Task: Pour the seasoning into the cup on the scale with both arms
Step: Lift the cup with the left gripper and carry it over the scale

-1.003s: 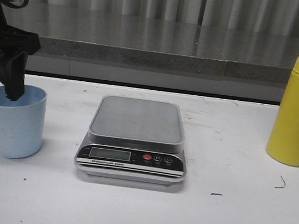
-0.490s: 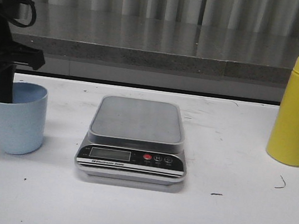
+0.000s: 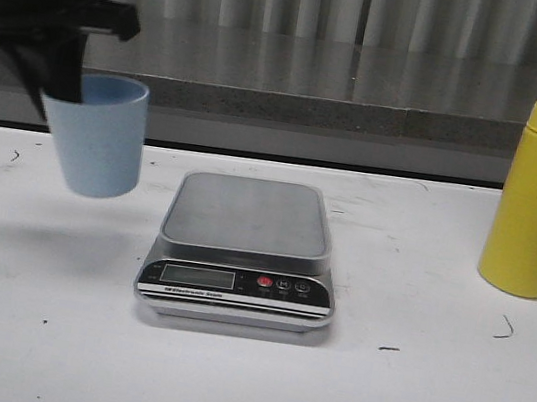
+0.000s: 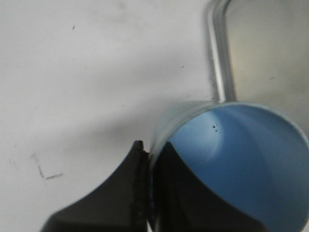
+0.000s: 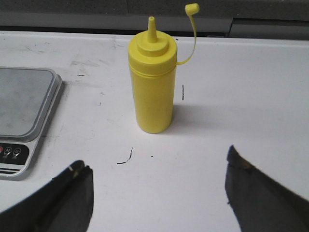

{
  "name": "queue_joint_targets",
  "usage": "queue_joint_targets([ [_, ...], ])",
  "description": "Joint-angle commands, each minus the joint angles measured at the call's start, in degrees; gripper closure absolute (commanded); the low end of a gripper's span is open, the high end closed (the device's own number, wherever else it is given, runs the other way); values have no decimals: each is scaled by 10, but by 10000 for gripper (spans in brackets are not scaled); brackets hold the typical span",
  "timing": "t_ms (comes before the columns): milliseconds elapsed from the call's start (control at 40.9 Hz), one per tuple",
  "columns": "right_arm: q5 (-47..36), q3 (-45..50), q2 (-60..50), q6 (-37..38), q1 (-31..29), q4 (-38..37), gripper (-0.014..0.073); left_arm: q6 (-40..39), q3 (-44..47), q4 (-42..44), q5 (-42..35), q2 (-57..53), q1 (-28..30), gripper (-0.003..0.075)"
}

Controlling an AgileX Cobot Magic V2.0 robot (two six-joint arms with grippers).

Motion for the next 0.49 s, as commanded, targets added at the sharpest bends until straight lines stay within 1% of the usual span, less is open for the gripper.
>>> queue_joint_targets([
  [0, -36, -17, 4, -1, -2, -1, 12, 0, -58, -8, -1, -27, -26, 740],
  [122, -36, -17, 4, -1, -2, -1, 12, -16, -113, -7, 12, -10, -53, 740],
  [220, -36, -17, 4, -1, -2, -1, 12, -25, -166, -7, 53, 23, -68, 740],
  [318, -36, -17, 4, -1, -2, -1, 12, -26, -211, -7, 73, 58, -80, 740],
  [465, -36, -17, 4, -1, -2, -1, 12, -30, -250, -7, 76, 104, -97, 740],
])
